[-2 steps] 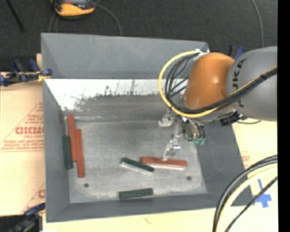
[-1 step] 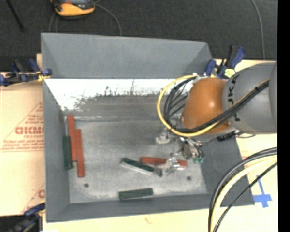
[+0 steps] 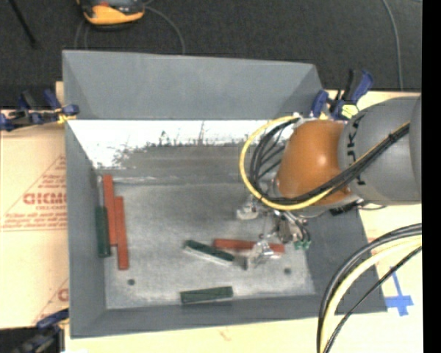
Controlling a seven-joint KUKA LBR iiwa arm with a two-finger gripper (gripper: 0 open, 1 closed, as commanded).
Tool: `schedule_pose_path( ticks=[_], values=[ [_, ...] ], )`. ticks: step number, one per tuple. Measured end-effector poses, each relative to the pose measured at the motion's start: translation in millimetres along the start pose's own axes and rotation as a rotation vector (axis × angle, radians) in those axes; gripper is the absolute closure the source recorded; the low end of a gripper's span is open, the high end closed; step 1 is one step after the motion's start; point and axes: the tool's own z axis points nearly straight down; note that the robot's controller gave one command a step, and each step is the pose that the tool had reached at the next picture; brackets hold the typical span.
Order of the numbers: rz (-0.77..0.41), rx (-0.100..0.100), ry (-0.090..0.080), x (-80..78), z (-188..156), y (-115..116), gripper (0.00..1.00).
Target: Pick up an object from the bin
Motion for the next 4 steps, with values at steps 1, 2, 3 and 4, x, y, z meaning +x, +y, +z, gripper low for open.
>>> schedule_pose_path(
  ticks=[1, 2, 3, 4],
  values=[
    [0.08, -0.001, 0.005, 7.2, -14.8, -14.1, 0.0],
    [0.002, 0.001, 0.005, 2.5, 5.7, -22.7, 0.0],
    [0.065, -0.001, 0.017, 19.8, 4.7, -16.4, 1.0],
    [0.065, -0.001, 0.017, 19.7, 4.7, -16.4, 1.0]
  ],
)
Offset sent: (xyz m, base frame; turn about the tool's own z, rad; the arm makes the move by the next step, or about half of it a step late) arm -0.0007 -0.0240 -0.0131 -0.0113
